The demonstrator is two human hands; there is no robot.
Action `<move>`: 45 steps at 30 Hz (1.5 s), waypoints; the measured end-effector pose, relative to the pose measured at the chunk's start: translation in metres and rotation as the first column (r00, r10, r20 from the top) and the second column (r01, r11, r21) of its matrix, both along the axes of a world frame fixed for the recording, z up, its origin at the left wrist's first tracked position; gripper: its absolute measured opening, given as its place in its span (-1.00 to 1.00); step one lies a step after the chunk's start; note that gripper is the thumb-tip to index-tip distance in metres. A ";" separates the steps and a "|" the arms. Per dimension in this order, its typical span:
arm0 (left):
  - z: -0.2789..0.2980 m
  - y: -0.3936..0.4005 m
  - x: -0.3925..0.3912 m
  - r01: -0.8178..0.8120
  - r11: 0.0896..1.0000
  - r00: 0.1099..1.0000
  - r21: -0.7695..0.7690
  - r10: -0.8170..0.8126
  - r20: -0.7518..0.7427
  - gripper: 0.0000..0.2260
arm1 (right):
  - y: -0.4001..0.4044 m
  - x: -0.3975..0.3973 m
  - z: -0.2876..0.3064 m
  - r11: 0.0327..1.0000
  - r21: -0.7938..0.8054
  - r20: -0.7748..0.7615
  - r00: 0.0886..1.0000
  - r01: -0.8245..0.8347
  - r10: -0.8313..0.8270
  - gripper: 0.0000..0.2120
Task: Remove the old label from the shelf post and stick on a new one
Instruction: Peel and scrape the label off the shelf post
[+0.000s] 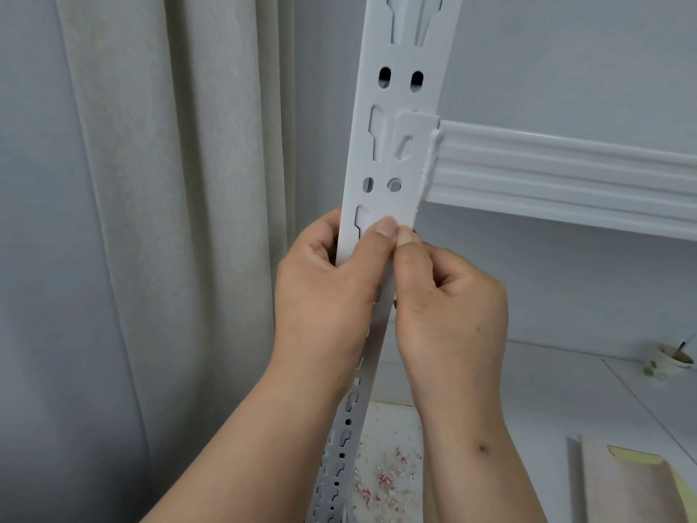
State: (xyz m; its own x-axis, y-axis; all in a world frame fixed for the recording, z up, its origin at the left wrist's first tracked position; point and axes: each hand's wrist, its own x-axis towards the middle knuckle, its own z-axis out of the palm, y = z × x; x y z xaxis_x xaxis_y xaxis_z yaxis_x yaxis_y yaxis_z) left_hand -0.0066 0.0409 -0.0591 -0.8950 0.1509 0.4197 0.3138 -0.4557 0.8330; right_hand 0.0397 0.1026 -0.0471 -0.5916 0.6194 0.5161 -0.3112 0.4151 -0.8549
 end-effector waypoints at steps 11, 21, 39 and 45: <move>-0.006 -0.004 -0.003 0.003 0.996 0.996 -0.085 -0.010 -0.087 -0.86 | 0.002 0.002 0.002 0.999 0.043 0.028 0.999 -0.019 0.018 -0.50; -0.010 -0.006 -0.007 0.053 0.997 0.994 -0.050 -0.057 -0.088 -0.79 | 0.000 0.002 -0.003 0.999 0.050 0.009 1.000 -0.011 0.010 -0.56; 0.000 -0.003 0.004 -0.036 0.999 0.999 -0.039 0.036 0.015 -0.90 | -0.001 -0.002 0.003 0.999 0.006 0.018 0.999 0.041 -0.041 -0.49; 0.004 0.001 0.006 -0.080 0.996 0.995 -0.033 0.082 0.057 -0.88 | 0.001 -0.002 0.009 0.999 -0.034 0.030 0.999 0.042 -0.041 -0.46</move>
State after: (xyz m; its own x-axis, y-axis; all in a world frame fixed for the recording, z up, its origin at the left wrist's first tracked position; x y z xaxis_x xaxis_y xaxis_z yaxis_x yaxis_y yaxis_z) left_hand -0.0004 0.0421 -0.0548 -0.9276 0.0890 0.3628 0.2991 -0.4051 0.8640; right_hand 0.0375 0.1040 -0.0378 -0.5794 0.6611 0.4767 -0.2685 0.3974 -0.8775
